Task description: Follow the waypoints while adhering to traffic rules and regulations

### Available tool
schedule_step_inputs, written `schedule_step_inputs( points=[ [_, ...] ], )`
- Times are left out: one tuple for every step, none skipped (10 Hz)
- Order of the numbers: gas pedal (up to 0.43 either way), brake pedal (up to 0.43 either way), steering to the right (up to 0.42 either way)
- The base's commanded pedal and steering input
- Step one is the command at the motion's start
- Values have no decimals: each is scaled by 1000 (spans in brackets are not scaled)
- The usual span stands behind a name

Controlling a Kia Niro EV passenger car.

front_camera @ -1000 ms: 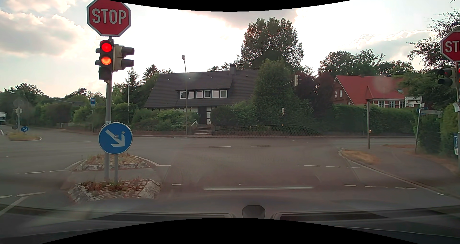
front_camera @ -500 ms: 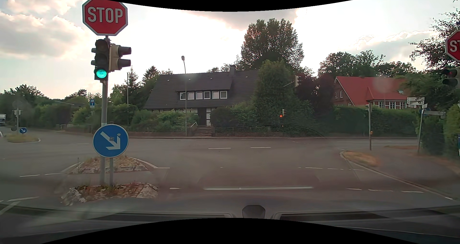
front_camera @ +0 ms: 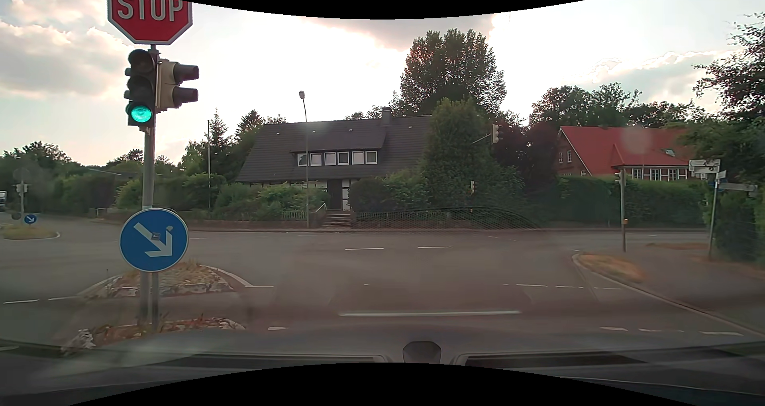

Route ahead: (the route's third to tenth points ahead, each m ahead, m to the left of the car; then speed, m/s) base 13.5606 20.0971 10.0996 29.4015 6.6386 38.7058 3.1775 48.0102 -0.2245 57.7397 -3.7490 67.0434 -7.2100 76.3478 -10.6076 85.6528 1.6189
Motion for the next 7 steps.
schedule_step_inputs(
  points=[
    [299, 0, -10],
    [299, 0, -15],
    [299, 0, -26],
    [299, 0, -41],
    [299, 0, -52],
    [299, 0, -59],
    [299, 0, -71]
  ],
)
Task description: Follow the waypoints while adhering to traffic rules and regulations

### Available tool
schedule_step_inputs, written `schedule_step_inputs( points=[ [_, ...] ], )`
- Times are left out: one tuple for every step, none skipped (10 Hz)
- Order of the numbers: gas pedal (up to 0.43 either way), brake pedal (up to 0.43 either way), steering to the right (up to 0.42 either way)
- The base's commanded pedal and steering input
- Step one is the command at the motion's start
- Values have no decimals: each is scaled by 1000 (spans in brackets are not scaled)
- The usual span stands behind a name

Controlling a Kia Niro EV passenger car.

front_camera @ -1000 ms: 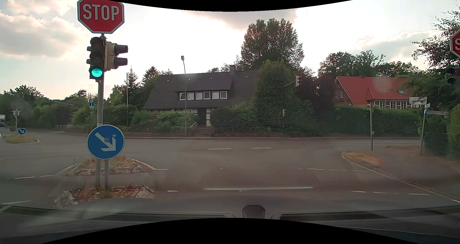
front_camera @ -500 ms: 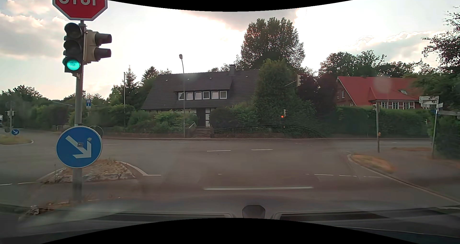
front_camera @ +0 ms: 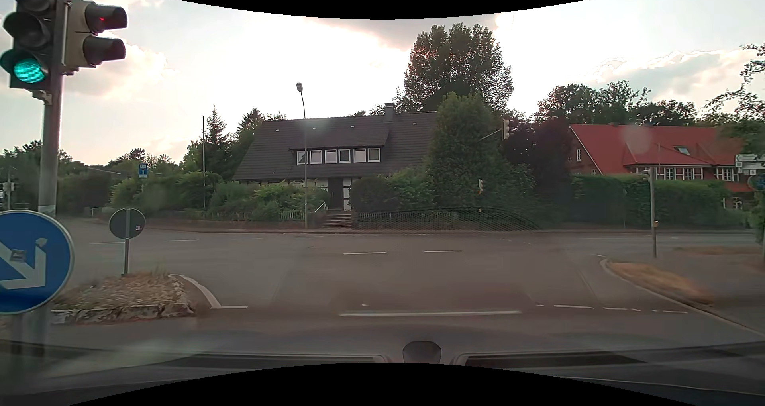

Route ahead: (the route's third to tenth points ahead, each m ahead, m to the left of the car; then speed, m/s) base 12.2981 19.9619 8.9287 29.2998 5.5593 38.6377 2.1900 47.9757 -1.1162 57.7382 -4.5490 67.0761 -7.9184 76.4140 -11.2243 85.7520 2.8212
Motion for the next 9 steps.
schedule_step_inputs(
  points=[
    [299, 0, -86],
    [287, 0, -106],
    [280, 0, -127],
    [268, 0, -146],
    [240, 0, -173],
    [220, 0, -200],
    [209, 0, -221],
    [177, 0, -243],
    [169, 0, -259]
  ],
)
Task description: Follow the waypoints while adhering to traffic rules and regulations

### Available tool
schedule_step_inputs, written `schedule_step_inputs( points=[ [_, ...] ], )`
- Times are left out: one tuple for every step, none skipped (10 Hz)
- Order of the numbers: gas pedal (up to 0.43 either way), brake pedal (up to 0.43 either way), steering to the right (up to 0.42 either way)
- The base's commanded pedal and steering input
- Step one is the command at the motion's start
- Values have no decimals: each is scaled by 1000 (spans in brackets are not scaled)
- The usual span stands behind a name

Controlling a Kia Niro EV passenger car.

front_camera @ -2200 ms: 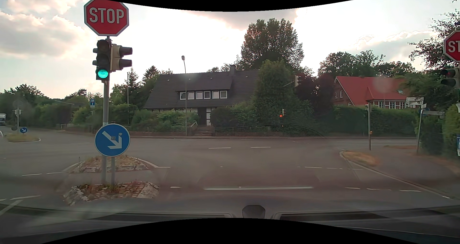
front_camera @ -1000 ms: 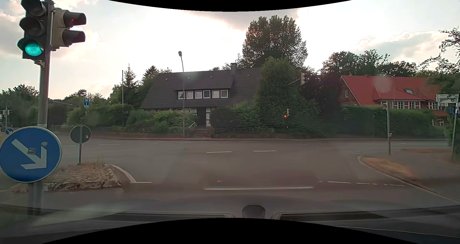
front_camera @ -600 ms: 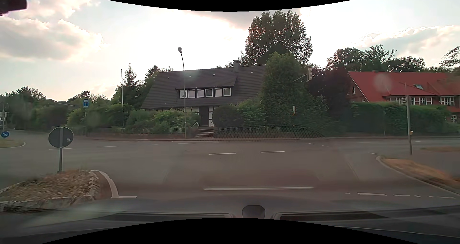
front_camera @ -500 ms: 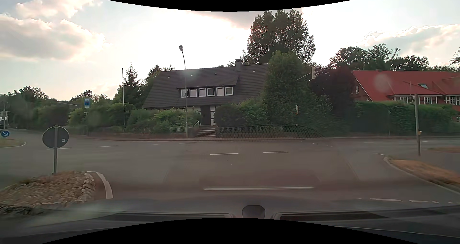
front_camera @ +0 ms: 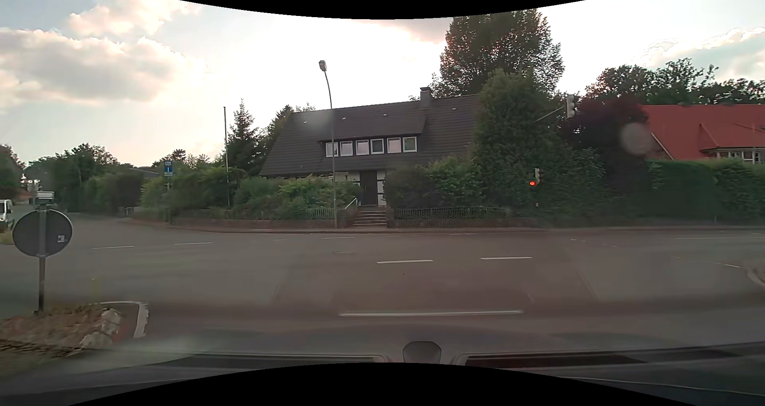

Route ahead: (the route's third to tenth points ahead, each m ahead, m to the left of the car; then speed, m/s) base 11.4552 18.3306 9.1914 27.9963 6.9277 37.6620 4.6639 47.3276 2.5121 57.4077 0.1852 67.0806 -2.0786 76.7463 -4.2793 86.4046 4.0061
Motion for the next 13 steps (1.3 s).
schedule_step_inputs(
  points=[
    [157, 0, -279],
    [157, 0, -299],
    [150, 0, -313],
    [150, 0, -324],
    [150, 0, -341],
    [150, 0, -358],
    [150, 0, -369],
    [150, 0, -373],
    [150, 0, -380],
    [150, 0, -391],
    [157, 0, -406],
    [157, 0, -420],
    [177, 0, -425]
  ],
)
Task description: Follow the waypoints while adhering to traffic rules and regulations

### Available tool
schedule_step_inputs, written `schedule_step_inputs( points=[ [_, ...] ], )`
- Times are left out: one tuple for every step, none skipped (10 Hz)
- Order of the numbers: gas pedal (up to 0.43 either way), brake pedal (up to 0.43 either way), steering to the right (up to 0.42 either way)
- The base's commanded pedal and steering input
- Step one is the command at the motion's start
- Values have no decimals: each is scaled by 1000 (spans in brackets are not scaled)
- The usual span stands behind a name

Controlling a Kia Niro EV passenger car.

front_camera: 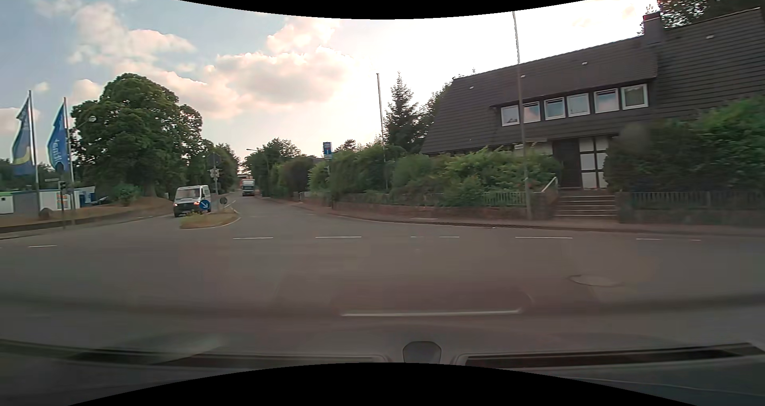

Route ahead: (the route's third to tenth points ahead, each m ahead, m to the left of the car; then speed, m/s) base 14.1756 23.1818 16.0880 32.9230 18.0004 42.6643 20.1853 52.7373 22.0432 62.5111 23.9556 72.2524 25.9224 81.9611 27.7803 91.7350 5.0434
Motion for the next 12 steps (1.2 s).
schedule_step_inputs(
  points=[
    [177, 0, -425],
    [177, 0, -430],
    [177, 0, -437],
    [189, 0, -442],
    [197, 0, -443],
    [197, 0, -441],
    [220, 0, -436],
    [240, 0, -432],
    [248, 0, -430],
    [260, 0, -424],
    [260, 0, -417],
    [260, 0, -412]
  ],
)
